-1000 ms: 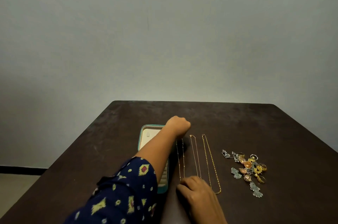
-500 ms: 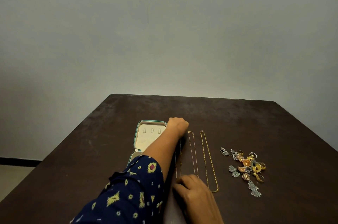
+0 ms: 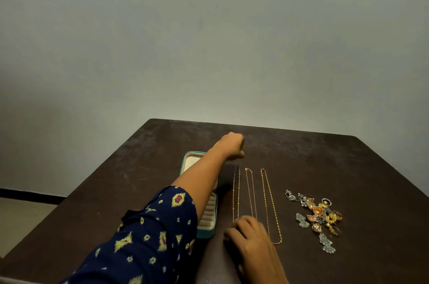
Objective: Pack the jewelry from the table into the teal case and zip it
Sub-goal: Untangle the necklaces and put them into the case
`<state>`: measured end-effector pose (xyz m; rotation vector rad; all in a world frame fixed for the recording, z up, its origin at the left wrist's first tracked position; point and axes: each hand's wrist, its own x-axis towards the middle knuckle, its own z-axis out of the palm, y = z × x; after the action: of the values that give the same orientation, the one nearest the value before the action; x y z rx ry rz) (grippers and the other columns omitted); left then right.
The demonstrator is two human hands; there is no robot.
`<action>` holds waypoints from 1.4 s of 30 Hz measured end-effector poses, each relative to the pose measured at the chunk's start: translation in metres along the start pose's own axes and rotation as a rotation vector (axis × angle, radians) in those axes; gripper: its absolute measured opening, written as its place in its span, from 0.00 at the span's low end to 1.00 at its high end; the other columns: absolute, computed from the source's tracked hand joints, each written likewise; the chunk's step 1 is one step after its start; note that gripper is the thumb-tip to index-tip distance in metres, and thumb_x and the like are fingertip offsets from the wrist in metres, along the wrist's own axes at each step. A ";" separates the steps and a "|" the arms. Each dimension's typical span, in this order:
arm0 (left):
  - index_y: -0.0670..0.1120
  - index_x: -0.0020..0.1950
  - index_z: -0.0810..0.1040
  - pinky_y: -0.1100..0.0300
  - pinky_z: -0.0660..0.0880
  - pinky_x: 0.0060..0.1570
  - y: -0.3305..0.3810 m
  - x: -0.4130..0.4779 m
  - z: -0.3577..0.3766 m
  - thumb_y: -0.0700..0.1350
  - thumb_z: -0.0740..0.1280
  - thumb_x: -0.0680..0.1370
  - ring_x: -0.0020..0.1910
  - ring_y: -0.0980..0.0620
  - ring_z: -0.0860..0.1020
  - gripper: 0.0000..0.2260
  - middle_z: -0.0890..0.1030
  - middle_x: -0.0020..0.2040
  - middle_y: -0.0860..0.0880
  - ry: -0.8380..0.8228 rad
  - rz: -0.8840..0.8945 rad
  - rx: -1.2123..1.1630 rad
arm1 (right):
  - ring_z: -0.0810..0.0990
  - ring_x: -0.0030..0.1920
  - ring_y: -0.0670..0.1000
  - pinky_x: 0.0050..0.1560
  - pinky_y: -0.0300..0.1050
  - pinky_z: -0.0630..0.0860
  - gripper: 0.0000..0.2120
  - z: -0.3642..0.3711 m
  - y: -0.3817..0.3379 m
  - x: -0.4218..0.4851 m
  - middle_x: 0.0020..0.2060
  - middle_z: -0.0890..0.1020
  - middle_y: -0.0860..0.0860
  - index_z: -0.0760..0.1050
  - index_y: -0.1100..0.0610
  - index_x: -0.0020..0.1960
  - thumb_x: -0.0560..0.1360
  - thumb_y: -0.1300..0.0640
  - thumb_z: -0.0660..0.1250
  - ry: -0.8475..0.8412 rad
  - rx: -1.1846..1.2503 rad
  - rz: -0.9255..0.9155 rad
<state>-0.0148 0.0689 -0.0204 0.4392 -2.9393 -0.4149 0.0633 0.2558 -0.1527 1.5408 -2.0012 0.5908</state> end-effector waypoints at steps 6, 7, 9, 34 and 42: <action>0.43 0.33 0.66 0.59 0.75 0.30 -0.006 -0.024 -0.024 0.31 0.64 0.73 0.28 0.50 0.75 0.12 0.74 0.30 0.44 0.056 -0.099 -0.576 | 0.73 0.33 0.47 0.35 0.35 0.68 0.19 -0.011 -0.008 0.002 0.39 0.75 0.44 0.69 0.47 0.48 0.62 0.54 0.74 -0.122 0.094 -0.023; 0.42 0.33 0.67 0.61 0.74 0.28 -0.007 -0.030 -0.027 0.30 0.63 0.73 0.27 0.50 0.74 0.12 0.74 0.29 0.44 0.053 -0.113 -0.625 | 0.73 0.32 0.46 0.34 0.34 0.68 0.19 -0.014 -0.010 0.003 0.40 0.75 0.44 0.69 0.46 0.48 0.62 0.53 0.74 -0.140 0.098 -0.022; 0.42 0.34 0.68 0.63 0.73 0.26 -0.009 -0.040 -0.035 0.30 0.61 0.74 0.25 0.52 0.73 0.12 0.74 0.29 0.43 0.061 -0.133 -0.697 | 0.73 0.32 0.45 0.34 0.33 0.67 0.18 -0.020 -0.012 0.002 0.42 0.72 0.42 0.69 0.45 0.48 0.63 0.53 0.72 -0.138 0.109 -0.010; 0.38 0.48 0.78 0.58 0.77 0.41 0.023 -0.189 -0.050 0.33 0.59 0.77 0.36 0.50 0.80 0.08 0.80 0.37 0.44 0.055 -0.310 -1.421 | 0.84 0.39 0.54 0.41 0.39 0.81 0.15 -0.143 -0.059 0.031 0.43 0.84 0.59 0.78 0.64 0.47 0.74 0.74 0.54 0.043 1.516 0.983; 0.40 0.47 0.76 0.56 0.76 0.45 0.038 -0.219 -0.036 0.32 0.60 0.77 0.38 0.49 0.80 0.07 0.80 0.39 0.44 0.096 -0.258 -1.392 | 0.83 0.48 0.53 0.45 0.37 0.80 0.22 -0.143 -0.078 0.031 0.55 0.79 0.51 0.74 0.57 0.57 0.73 0.77 0.52 0.096 1.517 0.907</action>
<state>0.1886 0.1618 0.0038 0.5320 -1.7943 -2.0736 0.1543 0.3044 -0.0222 0.9053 -2.0592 2.9068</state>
